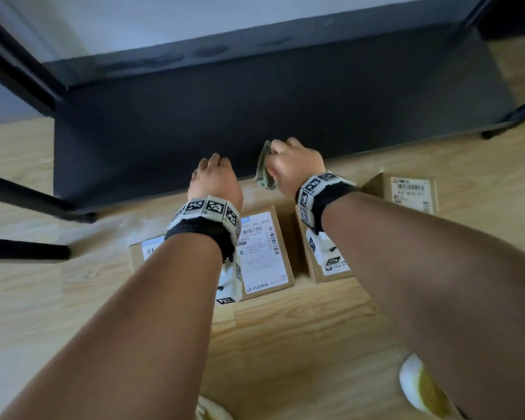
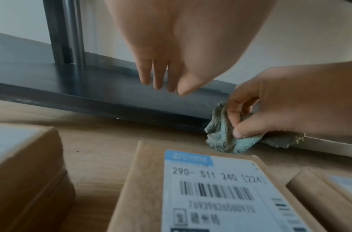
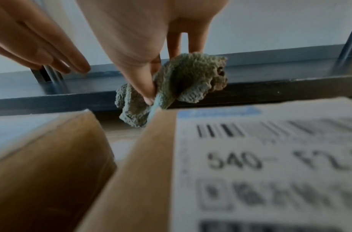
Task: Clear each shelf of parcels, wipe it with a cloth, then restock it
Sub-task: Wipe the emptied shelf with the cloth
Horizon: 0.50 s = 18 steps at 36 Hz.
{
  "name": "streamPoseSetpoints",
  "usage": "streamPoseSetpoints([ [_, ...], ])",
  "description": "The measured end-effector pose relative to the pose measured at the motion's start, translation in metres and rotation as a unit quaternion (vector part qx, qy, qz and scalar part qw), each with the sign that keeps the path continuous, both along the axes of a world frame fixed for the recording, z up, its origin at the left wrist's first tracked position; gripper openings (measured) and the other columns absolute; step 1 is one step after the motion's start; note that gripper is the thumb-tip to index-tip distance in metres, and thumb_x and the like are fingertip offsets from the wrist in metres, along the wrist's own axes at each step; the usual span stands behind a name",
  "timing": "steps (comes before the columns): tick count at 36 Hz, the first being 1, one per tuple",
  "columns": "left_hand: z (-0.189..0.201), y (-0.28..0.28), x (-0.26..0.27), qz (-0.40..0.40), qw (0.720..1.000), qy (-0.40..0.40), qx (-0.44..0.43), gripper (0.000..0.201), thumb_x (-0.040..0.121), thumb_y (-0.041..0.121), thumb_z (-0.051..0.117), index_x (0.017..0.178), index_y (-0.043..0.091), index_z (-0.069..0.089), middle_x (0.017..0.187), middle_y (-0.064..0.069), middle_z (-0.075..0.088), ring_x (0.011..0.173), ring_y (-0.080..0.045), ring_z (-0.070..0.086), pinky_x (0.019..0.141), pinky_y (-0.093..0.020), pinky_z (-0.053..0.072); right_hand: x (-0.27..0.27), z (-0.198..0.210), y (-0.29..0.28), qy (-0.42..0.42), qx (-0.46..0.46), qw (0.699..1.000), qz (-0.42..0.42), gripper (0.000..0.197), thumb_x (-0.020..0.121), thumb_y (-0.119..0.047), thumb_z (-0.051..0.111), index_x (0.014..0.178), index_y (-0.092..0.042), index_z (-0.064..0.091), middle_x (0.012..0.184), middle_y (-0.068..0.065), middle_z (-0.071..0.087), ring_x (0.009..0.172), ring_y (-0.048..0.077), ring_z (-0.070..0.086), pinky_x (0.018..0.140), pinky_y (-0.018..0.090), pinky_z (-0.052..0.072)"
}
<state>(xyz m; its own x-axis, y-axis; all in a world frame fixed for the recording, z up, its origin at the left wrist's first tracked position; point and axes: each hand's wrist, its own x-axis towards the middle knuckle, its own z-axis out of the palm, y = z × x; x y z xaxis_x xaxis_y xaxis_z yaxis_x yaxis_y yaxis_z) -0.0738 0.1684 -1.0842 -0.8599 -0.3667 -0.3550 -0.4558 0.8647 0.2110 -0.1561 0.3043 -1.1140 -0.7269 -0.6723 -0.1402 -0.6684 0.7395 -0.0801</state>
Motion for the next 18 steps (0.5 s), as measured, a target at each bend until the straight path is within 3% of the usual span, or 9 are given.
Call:
streamPoseSetpoints([
  [3, -0.003, 0.005, -0.005, -0.003, 1.0, 0.004, -0.011, 0.054, 0.088, 0.0, 0.038, 0.142, 0.008, 0.036, 0.154, -0.005, 0.025, 0.141, -0.024, 0.021, 0.116, -0.036, 0.022, 0.001, -0.002, 0.002, 0.003, -0.022, 1.0, -0.007, 0.021, 0.087, -0.008, 0.053, 0.104, -0.016, 0.062, 0.114, 0.001, 0.052, 0.107, 0.025, 0.046, 0.063, 0.034, 0.036],
  [5, -0.004, 0.009, -0.008, -0.007, 1.0, 0.004, -0.019, 0.053, 0.089, 0.001, 0.039, 0.142, 0.007, 0.036, 0.154, -0.006, 0.025, 0.141, -0.025, 0.021, 0.116, -0.037, 0.021, -0.001, -0.004, 0.004, -0.012, -0.035, 0.999, -0.023, 0.039, 0.084, -0.007, 0.056, 0.123, -0.016, 0.054, 0.12, -0.001, 0.052, 0.113, 0.023, 0.046, 0.068, 0.033, 0.04],
  [7, -0.004, 0.012, -0.01, -0.011, 1.0, -0.002, -0.023, 0.053, 0.089, 0.002, 0.039, 0.142, 0.007, 0.035, 0.155, -0.006, 0.024, 0.142, -0.025, 0.019, 0.117, -0.037, 0.019, -0.004, -0.004, 0.006, -0.026, -0.042, 0.998, -0.026, 0.05, 0.082, -0.008, 0.06, 0.129, -0.02, 0.047, 0.121, -0.004, 0.052, 0.115, 0.021, 0.046, 0.07, 0.033, 0.042],
  [13, -0.003, 0.021, -0.021, -0.027, 0.999, -0.006, -0.036, 0.056, 0.089, 0.001, 0.042, 0.144, 0.008, 0.034, 0.155, -0.006, 0.024, 0.143, -0.024, 0.018, 0.118, -0.037, 0.018, -0.015, 0.001, 0.026, -0.052, -0.051, 0.996, -0.048, 0.042, 0.08, -0.004, 0.059, 0.117, -0.024, 0.056, 0.113, -0.006, 0.052, 0.11, 0.02, 0.046, 0.071, 0.038, 0.05],
  [18, 0.001, 0.033, -0.033, -0.048, 0.998, -0.001, -0.04, 0.055, 0.088, 0.001, 0.043, 0.143, 0.006, 0.035, 0.154, -0.007, 0.025, 0.143, -0.025, 0.02, 0.118, -0.038, 0.02, -0.034, 0.01, 0.051, -0.058, -0.025, 0.995, -0.076, 0.033, 0.078, 0.0, 0.057, 0.101, -0.023, 0.056, 0.101, -0.006, 0.048, 0.104, 0.02, 0.047, 0.068, 0.037, 0.048],
])
